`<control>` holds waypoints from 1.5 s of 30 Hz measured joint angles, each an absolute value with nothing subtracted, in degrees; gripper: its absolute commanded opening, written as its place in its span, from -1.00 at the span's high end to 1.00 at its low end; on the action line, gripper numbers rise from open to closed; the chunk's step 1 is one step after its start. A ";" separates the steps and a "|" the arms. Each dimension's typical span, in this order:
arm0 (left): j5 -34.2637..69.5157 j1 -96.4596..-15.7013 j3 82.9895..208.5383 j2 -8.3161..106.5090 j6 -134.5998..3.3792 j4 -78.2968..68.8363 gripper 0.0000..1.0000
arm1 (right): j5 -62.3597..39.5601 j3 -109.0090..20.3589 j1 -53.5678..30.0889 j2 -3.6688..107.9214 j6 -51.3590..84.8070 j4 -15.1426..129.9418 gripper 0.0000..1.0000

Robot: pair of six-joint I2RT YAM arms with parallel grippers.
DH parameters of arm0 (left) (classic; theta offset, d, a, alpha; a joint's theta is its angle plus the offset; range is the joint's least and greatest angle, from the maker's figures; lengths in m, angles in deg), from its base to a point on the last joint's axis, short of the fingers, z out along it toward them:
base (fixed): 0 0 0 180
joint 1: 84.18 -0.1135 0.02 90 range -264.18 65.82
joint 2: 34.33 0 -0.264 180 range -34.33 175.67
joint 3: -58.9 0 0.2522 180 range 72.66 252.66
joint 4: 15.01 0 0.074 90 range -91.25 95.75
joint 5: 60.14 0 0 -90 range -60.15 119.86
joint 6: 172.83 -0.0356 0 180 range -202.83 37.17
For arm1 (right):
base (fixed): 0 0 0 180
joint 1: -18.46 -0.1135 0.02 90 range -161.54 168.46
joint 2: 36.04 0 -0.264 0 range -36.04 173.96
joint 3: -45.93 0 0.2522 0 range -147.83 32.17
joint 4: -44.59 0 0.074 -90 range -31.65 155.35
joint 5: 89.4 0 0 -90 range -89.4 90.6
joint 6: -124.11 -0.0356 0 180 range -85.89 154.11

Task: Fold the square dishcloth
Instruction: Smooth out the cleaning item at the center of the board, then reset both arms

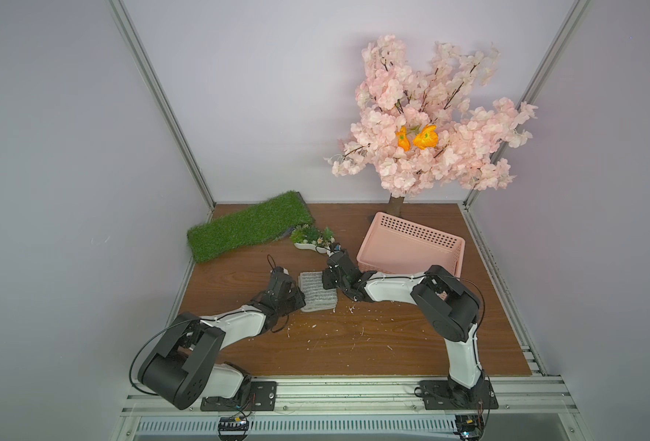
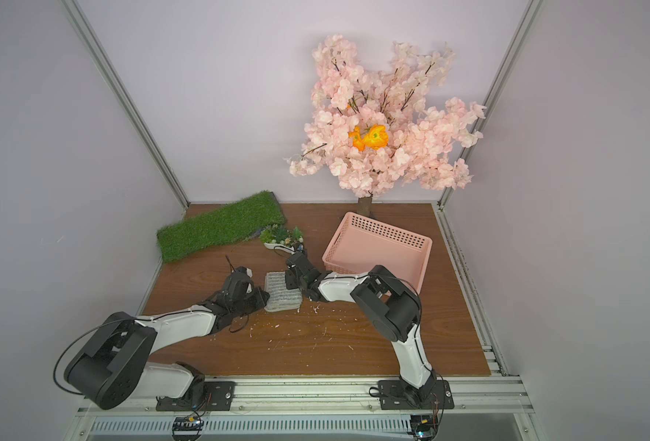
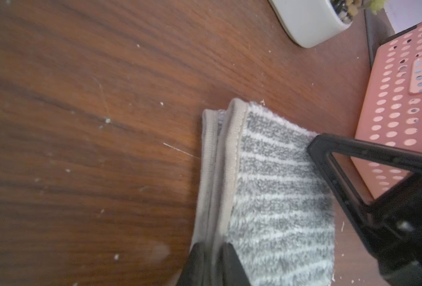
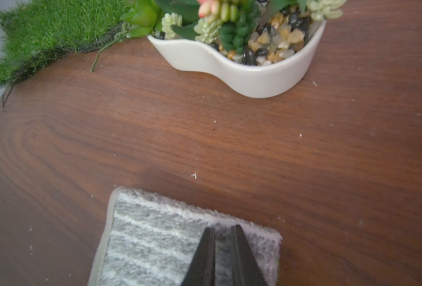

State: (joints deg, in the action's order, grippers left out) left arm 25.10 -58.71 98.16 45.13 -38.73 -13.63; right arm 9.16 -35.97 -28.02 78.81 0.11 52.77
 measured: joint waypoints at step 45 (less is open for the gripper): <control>52.42 -83.23 93.13 25.28 -56.15 -22.11 -0.99 | 37.88 6.60 3.50 31.97 21.11 35.11 -0.99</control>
